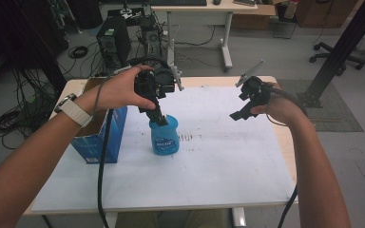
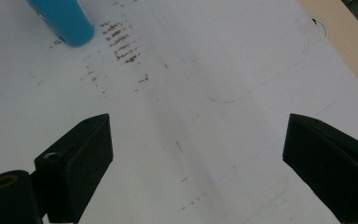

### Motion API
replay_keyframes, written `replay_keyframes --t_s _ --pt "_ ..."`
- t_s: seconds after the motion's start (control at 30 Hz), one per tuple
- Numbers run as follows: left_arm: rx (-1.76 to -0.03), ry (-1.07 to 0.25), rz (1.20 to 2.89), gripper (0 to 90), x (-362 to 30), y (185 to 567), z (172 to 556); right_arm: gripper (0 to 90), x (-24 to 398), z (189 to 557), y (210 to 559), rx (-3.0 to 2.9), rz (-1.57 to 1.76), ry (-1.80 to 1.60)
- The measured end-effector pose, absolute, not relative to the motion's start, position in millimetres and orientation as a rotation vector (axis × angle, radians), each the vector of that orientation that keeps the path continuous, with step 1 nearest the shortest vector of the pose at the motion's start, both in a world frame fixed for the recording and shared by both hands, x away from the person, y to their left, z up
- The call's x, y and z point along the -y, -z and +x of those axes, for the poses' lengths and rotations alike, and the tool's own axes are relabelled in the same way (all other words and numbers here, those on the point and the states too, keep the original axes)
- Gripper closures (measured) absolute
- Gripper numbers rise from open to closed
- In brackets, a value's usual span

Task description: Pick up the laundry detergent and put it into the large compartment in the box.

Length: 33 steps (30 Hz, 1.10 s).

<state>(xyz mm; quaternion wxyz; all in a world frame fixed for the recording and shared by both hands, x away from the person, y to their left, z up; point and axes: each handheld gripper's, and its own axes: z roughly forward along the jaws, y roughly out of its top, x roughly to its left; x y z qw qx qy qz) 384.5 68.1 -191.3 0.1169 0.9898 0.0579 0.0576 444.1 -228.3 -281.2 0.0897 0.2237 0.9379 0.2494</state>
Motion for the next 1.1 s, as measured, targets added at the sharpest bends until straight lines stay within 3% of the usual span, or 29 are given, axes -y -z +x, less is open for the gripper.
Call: replay_keyframes --t_s 1.1 --pt "-0.104 -0.145 2.903 8.9 -67 215 406 8.5 230 445 283 -2.799 0.677 -0.727"
